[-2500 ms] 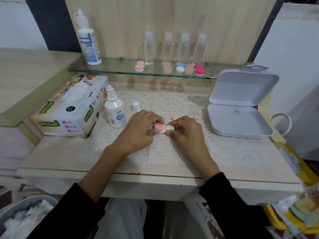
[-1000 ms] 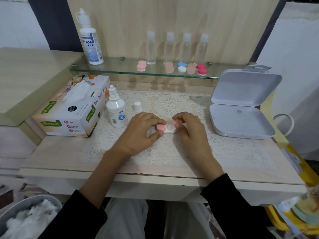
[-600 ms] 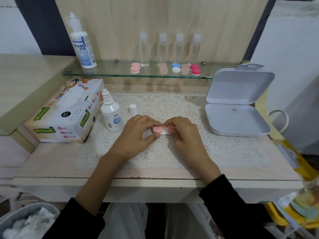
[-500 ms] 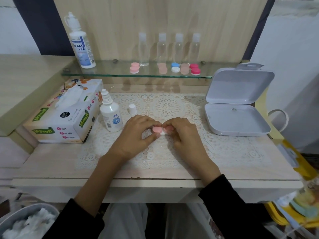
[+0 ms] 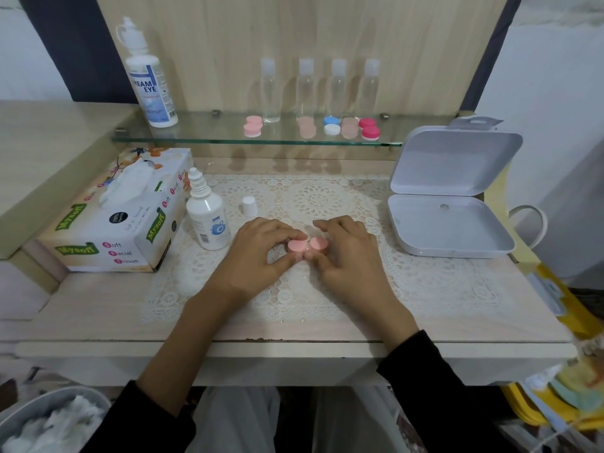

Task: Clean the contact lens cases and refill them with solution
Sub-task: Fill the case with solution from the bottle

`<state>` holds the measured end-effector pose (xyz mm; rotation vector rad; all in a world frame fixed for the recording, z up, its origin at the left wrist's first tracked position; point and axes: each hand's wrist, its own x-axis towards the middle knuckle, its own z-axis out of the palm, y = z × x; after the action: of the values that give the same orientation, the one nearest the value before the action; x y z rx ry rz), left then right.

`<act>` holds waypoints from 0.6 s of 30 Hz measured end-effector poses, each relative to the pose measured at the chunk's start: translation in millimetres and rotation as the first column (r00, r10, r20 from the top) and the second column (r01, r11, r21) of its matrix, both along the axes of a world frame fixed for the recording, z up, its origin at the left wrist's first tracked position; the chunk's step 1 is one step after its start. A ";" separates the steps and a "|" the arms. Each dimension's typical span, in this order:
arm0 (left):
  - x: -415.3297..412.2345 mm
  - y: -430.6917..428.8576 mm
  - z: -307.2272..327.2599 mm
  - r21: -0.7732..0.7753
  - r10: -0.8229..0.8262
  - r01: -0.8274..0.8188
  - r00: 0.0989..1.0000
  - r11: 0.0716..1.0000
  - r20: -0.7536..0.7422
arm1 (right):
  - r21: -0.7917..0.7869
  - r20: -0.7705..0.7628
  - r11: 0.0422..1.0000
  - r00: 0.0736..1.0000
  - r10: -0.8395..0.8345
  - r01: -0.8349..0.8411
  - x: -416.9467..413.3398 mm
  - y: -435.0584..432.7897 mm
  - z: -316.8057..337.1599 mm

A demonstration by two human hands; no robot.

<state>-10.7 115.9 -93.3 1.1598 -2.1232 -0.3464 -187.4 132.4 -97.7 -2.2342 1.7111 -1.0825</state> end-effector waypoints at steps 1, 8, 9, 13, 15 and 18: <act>-0.2 0.0 0.2 0.001 -0.001 0.001 1.000 1.000 -0.002 | 0.007 0.001 1.000 1.000 0.004 -0.004 -0.2 -0.2 0.5; -0.8 2.0 2.1 0.015 0.004 -0.003 0.999 1.000 -0.036 | 0.000 -0.002 1.000 1.000 0.005 -0.005 -1.8 -1.8 -0.2; -0.9 2.0 2.1 0.019 0.006 -0.006 0.999 1.000 -0.039 | 0.004 -0.003 1.000 1.000 0.000 0.000 -1.4 -2.0 -0.5; -1.3 2.2 2.7 0.024 0.009 -0.008 0.999 1.000 -0.050 | 0.043 0.023 0.999 1.000 -0.009 0.008 -2.2 -2.6 2.9; -1.8 2.3 3.5 0.022 0.016 -0.015 0.998 1.000 -0.055 | 0.062 0.033 0.998 0.999 -0.019 0.017 -1.8 -3.3 5.7; -2.6 3.5 5.0 0.025 0.023 -0.021 0.998 0.999 -0.060 | 0.110 0.046 0.993 0.998 -0.040 0.035 0.0 -3.4 9.6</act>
<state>-13.3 119.4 -88.3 1.1718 -2.0579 -0.3937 -187.5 129.0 -88.1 -2.1026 1.7548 -1.0155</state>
